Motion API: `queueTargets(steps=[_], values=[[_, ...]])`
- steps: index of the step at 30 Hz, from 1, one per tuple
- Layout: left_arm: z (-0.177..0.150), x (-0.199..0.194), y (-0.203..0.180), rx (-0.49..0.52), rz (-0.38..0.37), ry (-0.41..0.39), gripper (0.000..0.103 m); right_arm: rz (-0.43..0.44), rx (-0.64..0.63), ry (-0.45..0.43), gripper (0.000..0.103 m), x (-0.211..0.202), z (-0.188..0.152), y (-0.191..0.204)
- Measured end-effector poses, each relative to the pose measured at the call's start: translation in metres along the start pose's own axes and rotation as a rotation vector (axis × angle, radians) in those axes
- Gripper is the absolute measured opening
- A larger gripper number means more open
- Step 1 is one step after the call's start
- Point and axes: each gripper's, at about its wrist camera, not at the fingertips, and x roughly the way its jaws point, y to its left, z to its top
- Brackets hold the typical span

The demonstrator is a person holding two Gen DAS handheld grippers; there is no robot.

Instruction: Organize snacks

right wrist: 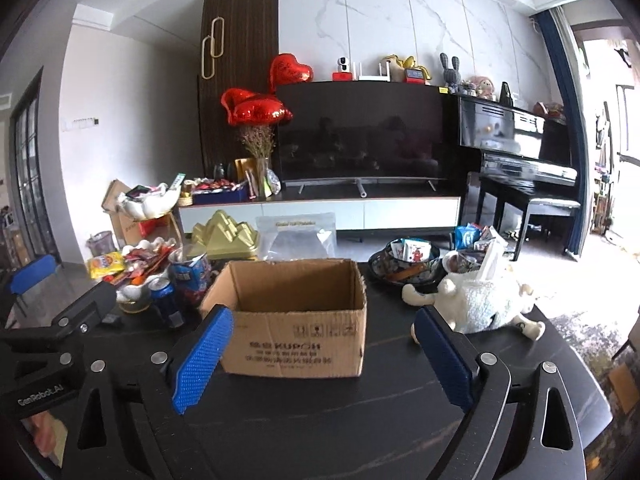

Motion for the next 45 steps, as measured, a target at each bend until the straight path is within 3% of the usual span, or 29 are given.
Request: queueTargets(steps=[19, 45], values=[[-0.032, -0.053, 0.0, -0.016, 0.026, -0.031, 0.103, -0.01, -0.032, -0.018, 0.093, -0.048, -0.036, 0.009], [-0.032, -0.06, -0.003, -0.013, 0.01, -0.025, 0.103, -0.023, -0.042, -0.047, 0.093, -0.063, -0.042, 0.01]])
